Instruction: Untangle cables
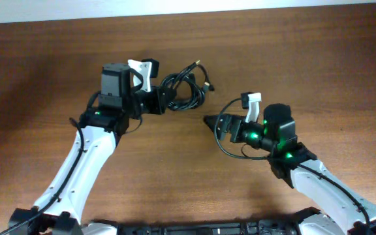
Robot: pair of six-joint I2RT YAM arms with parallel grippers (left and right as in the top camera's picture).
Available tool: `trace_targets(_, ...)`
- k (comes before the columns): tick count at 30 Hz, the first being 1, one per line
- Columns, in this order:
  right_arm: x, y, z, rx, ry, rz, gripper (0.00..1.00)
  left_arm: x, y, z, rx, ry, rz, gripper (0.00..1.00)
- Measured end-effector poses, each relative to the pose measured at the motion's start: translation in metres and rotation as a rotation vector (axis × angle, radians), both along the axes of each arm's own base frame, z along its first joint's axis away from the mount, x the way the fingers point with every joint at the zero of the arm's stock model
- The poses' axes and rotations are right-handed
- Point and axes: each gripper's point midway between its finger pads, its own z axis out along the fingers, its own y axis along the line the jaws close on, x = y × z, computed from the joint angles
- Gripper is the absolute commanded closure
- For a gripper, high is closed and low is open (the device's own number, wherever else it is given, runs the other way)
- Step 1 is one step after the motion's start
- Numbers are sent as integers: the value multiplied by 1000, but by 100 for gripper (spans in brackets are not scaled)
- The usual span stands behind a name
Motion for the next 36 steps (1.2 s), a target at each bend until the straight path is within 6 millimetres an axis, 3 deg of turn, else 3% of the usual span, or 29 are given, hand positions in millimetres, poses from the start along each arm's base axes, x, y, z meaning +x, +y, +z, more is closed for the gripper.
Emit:
trace_targets(3,14,3,16,46,-57,-62,1,-16,-14,-8,51,-7,-94,100)
trace_targets(6,22,-5,12,33,-46,-128,1,-31,-14,-20,130,-32,-204,100)
trace_targets(9,23,-6,11,28,-44,-138,0,-41,-21,-17,121,-79,-312,100)
trace_targets(17,2,15,20,67,-62,30,87,-56,-34,-8,64,-146,-449,100)
trace_targets(18,1,16,21,66,-69,42,96,-56,-34,-8,64,-146,-449,84)
trace_targets(19,0,17,22,66,-76,51,96,-55,-34,-7,64,-150,-449,59)
trace_targets(20,0,17,22,67,-73,51,96,-53,-34,-7,69,-161,-447,46)
trace_targets(21,1,16,19,60,-66,41,96,-51,-34,-5,68,-167,-440,0)
trace_targets(25,10,7,13,66,-8,-54,96,-38,-22,-11,97,-102,-313,1)
trace_targets(29,28,-9,11,143,100,-248,96,-24,1,-15,-1,114,-50,1)
trace_targets(34,31,-7,14,231,179,-321,95,-39,-30,-21,-84,342,111,1)
trace_targets(36,29,-4,14,250,201,-335,95,-46,-45,-25,-74,379,153,13)
